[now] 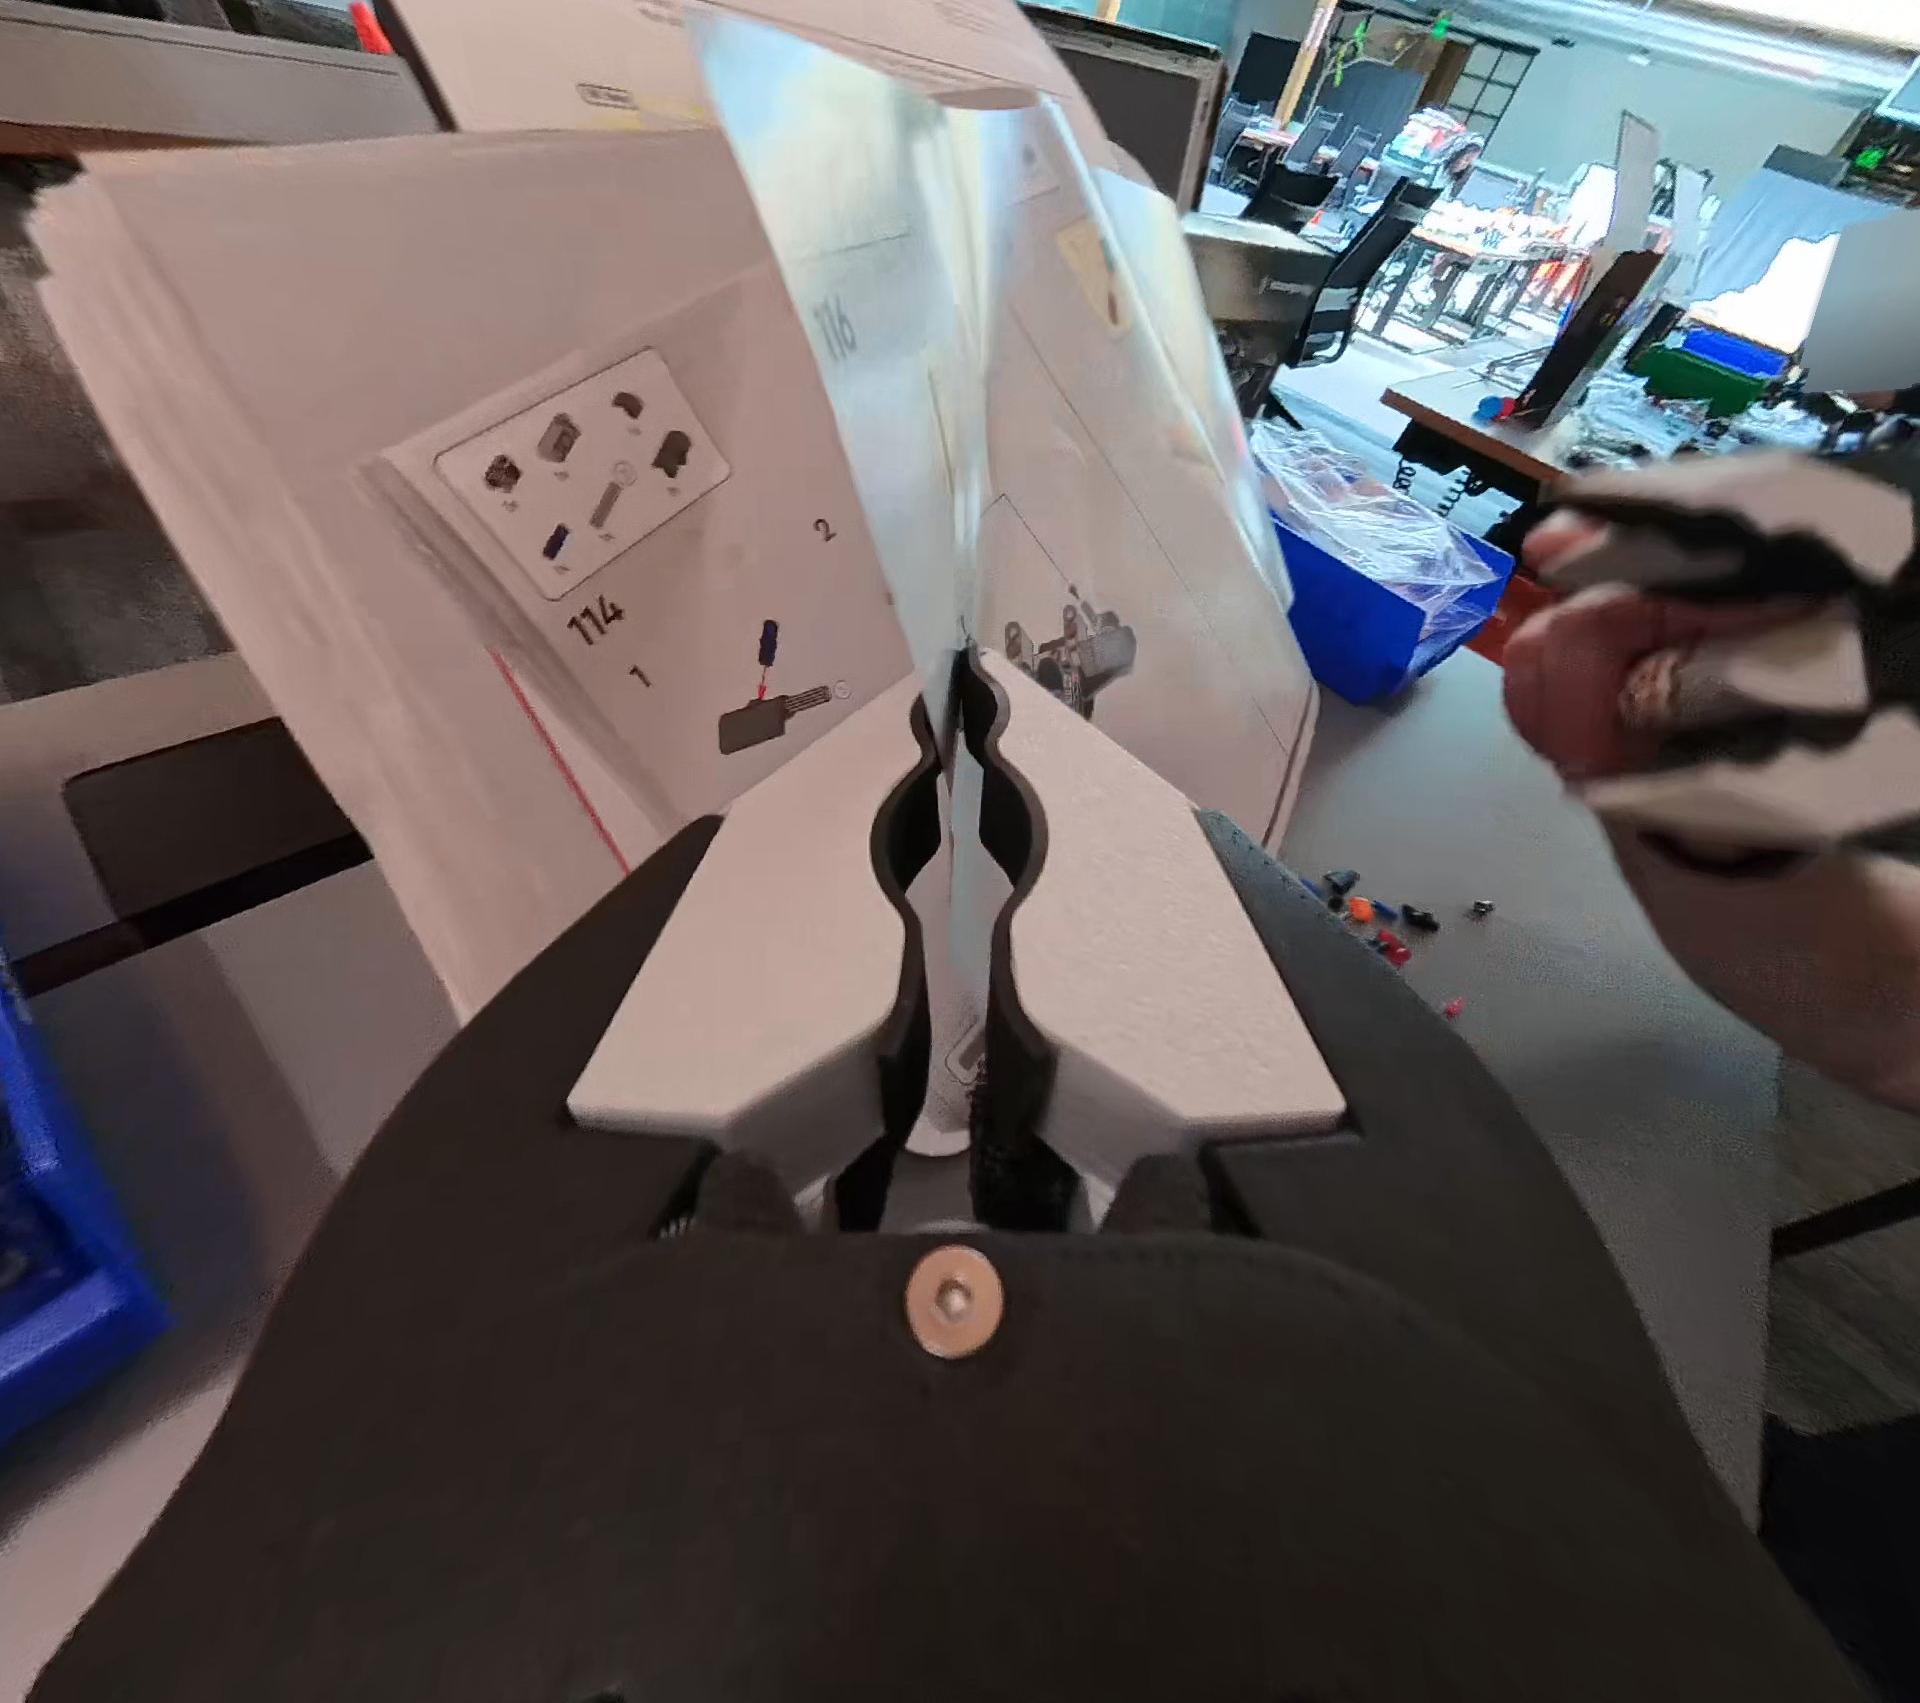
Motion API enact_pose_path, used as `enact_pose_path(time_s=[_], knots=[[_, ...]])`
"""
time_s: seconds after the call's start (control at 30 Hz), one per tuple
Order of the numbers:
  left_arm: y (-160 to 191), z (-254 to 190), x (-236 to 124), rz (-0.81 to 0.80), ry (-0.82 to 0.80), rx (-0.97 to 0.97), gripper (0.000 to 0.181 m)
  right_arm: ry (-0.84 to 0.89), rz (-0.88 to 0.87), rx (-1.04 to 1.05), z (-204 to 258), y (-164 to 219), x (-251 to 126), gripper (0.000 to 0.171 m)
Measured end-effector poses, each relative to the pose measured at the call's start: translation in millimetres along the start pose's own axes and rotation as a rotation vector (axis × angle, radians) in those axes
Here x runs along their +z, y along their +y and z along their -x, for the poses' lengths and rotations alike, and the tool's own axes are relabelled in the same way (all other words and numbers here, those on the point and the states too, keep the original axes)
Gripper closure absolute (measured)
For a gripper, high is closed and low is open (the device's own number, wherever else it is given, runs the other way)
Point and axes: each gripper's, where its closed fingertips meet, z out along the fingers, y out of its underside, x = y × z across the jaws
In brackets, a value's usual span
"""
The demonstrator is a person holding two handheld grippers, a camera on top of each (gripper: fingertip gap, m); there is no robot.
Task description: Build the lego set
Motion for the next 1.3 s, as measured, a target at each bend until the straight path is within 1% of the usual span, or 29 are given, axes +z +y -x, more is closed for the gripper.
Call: enact_pose_path(time_s=[0.1,0.13,0.2,0.23,0.3,0.37,0.43,0.47,0.67,0.87,1.07,1.2,1.27,1.3], knots=[[0.3,18.5,5.6,0.034,-0.027,0.023,0.181,0.083,0.066,0.134,-79.2,38.7,-19.4,0.097],[0.3,24.7,7.4,0.046,-0.042,0.041,0.181,0.093,0.096,0.177,-101.2,55.1,-24.8,0.097],[-1.3,37.5,10.4,0.061,-0.072,0.065,0.181,0.117,0.154,0.269,-140.6,89.3,-33.1,0.093],[-2.9,41.9,11.7,0.061,-0.075,0.064,0.181,0.124,0.166,0.296,-155.8,103.2,-35.9,0.091],[-4.6,50.2,14.9,0.072,-0.092,0.086,0.181,0.153,0.236,0.319,-181.5,135.1,-38.2,0.080],[-4.4,57.4,18.6,0.090,-0.114,0.118,0.181,0.144,0.284,0.315,-193.9,158.8,-36.2,0.078],[-3.7,63.7,22.2,0.103,-0.131,0.142,0.181,0.116,0.316,0.345,-198.0,175.8,-31.1,0.074],[-4.4,67.0,23.0,0.107,-0.141,0.153,0.181,0.098,0.311,0.361,-197.8,178.5,-28.6,0.073],[-8.1,73.3,26.7,0.106,-0.155,0.165,0.181,0.021,0.312,0.398,-191.7,183.0,-22.1,0.082],[-9.0,73.2,27.6,0.109,-0.174,0.200,0.181,0.053,0.339,0.369,-191.6,184.9,-23.7,0.090],[-9.1,73.4,27.9,0.107,-0.182,0.206,0.181,0.102,0.373,0.293,-192.9,182.9,-30.1,0.106],[-9.1,73.3,28.0,0.108,-0.192,0.213,0.181,0.115,0.394,0.213,-187.7,178.3,-31.7,0.130],[-8.7,73.0,28.0,0.112,-0.200,0.224,0.181,0.108,0.407,0.191,-183.6,178.2,-30.3,0.138],[-8.5,73.0,28.1,0.114,-0.204,0.228,0.181,0.110,0.417,0.195,-183.0,179.0,-29.4,0.139]])
